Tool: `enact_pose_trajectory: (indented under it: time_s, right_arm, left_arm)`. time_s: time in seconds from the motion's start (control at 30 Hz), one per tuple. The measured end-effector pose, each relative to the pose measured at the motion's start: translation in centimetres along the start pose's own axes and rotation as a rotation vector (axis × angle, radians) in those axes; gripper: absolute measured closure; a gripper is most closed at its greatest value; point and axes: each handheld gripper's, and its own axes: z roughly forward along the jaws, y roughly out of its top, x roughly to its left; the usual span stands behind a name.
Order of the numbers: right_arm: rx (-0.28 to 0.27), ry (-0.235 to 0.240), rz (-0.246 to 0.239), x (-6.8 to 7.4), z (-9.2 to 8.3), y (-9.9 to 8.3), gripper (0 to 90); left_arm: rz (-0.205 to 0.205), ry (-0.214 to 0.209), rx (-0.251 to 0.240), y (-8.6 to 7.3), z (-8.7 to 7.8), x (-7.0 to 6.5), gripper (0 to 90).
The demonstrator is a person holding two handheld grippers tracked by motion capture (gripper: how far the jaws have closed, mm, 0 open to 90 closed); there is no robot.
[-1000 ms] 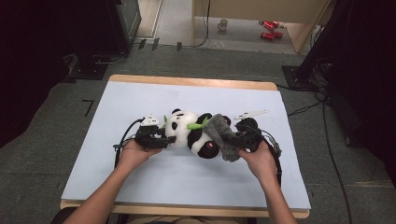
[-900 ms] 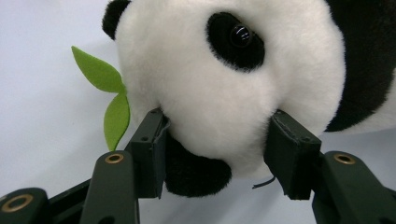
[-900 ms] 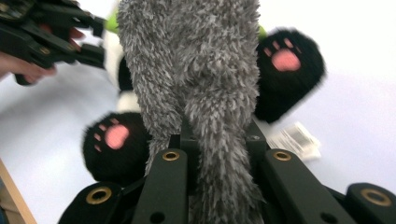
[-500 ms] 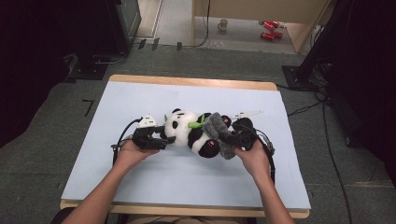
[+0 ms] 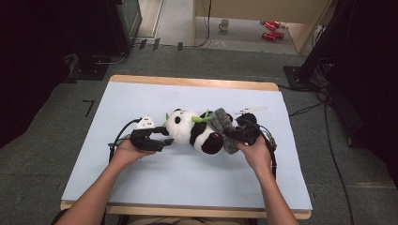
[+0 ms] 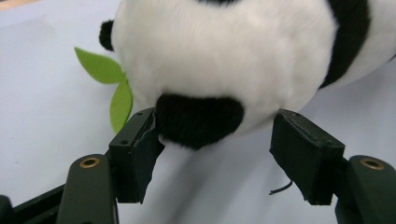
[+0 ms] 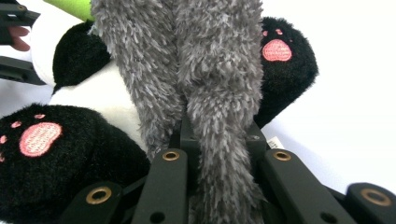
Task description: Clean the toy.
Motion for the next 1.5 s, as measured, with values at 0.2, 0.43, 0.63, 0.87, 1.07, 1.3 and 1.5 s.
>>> enact_pose_trajectory:
  time_s: [0.2,0.43,0.63,0.87,1.07,1.3,1.5]
  right_arm:
    - [-0.007,-0.007,0.010,-0.5,0.2,0.2,77.7]
    - [-0.018,-0.026,0.015,-1.3,0.6,0.6,77.6]
    - [-0.017,-0.035,0.019,-2.2,0.9,0.8,77.5]
    - [-0.015,-0.046,0.034,-3.1,1.2,1.2,77.5]
    - [-0.015,-0.049,0.040,-3.6,1.5,1.6,77.4]
    - [-0.016,-0.060,0.051,-3.7,1.7,1.6,77.6]
    - [-0.024,-0.076,0.082,-4.0,1.9,1.4,77.9]
  left_arm:
    - [-0.006,-0.060,-0.028,-0.5,1.0,1.0,33.0]
    - [0.010,-0.049,-0.078,-0.1,1.4,1.1,32.7]
    - [-0.020,-0.068,-0.071,0.8,0.9,1.8,37.0]
    - [-0.036,-0.111,-0.081,1.9,1.0,2.2,32.9]
    - [-0.036,-0.069,-0.135,2.4,0.9,2.5,29.5]
    - [-0.027,-0.080,-0.184,2.8,2.4,2.7,25.4]
    - [-0.075,-0.042,-0.222,3.3,3.7,2.1,39.3]
